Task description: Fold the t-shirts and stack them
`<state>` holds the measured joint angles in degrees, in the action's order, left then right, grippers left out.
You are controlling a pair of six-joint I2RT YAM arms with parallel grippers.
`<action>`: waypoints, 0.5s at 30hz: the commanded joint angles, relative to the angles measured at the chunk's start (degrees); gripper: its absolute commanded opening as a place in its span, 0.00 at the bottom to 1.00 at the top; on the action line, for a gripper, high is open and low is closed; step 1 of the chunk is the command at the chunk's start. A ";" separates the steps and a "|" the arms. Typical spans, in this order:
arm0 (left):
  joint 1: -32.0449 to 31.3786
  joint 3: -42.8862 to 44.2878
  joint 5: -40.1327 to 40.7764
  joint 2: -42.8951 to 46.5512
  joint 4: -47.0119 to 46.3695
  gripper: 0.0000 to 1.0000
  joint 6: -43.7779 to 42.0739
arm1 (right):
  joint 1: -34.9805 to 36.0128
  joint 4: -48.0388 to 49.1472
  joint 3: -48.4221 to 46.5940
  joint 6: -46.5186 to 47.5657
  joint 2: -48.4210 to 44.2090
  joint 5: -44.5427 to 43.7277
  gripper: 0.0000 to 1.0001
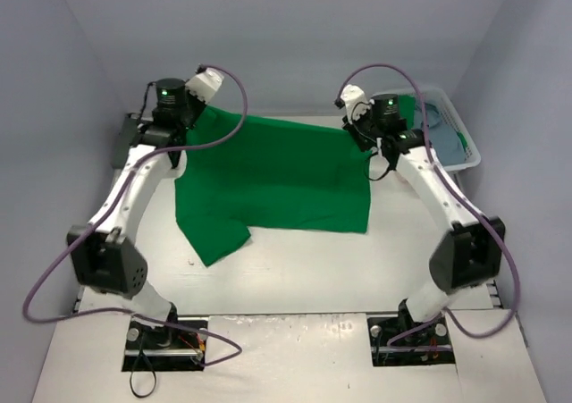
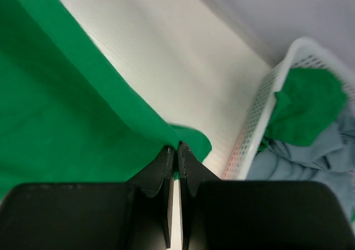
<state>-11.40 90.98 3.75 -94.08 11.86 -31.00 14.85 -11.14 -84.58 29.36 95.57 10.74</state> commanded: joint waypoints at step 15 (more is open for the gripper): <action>1.64 2.89 -23.69 50.37 24.26 0.00 7.72 | 3.17 -7.32 3.98 -6.78 -48.26 8.24 0.00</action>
<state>-10.94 93.86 -14.00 -45.47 30.26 -22.28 18.09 -18.02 -81.65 23.94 49.19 16.69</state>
